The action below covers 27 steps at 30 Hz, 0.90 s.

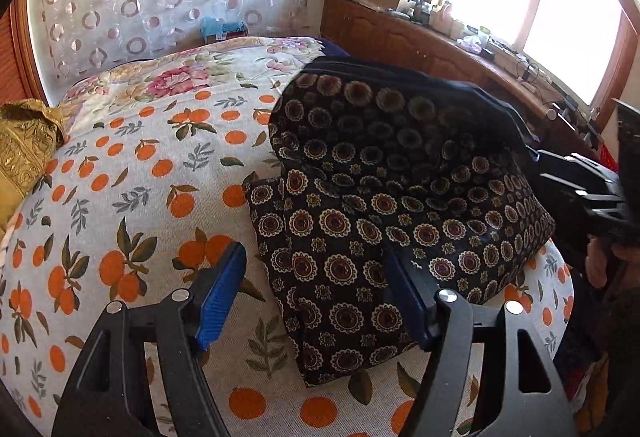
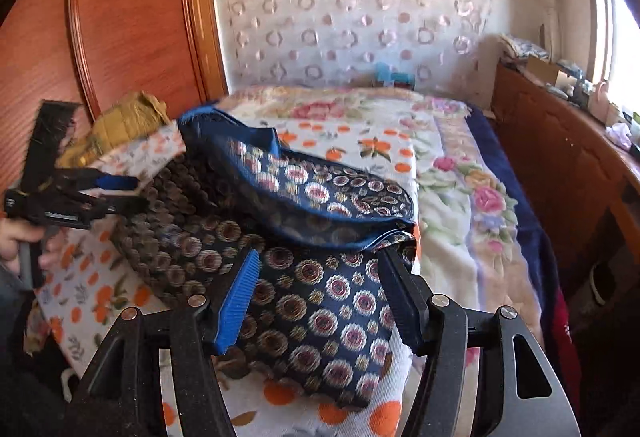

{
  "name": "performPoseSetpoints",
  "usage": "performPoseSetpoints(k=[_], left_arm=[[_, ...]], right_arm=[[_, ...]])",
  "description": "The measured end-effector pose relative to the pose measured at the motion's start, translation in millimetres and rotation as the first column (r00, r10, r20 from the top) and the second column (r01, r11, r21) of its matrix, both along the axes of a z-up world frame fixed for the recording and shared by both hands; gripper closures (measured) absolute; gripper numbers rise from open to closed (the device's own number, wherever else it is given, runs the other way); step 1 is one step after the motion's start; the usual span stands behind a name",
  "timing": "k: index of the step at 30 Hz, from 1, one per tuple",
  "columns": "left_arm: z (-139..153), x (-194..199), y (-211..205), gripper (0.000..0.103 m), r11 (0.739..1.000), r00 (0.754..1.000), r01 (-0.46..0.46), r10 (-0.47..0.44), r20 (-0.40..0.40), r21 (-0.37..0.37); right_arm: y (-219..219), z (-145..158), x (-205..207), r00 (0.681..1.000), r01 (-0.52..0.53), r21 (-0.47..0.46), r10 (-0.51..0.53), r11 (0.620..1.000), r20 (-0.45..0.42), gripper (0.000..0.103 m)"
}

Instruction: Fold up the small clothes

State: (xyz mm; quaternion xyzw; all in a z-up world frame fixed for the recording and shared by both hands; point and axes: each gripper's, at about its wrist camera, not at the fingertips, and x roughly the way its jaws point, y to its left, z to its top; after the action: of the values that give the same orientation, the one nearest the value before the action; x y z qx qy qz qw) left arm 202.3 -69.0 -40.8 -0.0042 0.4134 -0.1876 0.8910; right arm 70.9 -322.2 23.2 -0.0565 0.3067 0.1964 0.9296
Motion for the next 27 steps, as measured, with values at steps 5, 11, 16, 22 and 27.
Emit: performPoseSetpoints(k=[5,11,16,22,27], left_arm=[[0,2,0,0.050,0.998,1.000,0.023,-0.024,-0.015,-0.052],[-7,8,-5,0.054,0.997,0.998,0.034,-0.037,-0.046,-0.067],[-3,10,-4,0.056,0.988,0.998,0.044,-0.050,-0.041,-0.149],[-7,23,-11,0.059,0.995,0.997,0.025,-0.032,-0.074,-0.099],[3,5,-8,0.098,0.992,0.998,0.049,-0.054,-0.041,-0.114]], right_arm=[[0,0,41,0.993,0.107,-0.053,-0.109,0.993,-0.033,0.039],[4,6,64,0.982,0.179,-0.043,-0.181,0.983,-0.050,0.039],[8,4,49,0.986,0.160,-0.020,-0.160,0.987,-0.048,0.039],[-6,4,35,0.987,0.154,0.012,-0.154,0.988,-0.050,0.039],[-5,-2,29,0.985,0.160,0.028,-0.158,0.987,-0.065,0.039]])
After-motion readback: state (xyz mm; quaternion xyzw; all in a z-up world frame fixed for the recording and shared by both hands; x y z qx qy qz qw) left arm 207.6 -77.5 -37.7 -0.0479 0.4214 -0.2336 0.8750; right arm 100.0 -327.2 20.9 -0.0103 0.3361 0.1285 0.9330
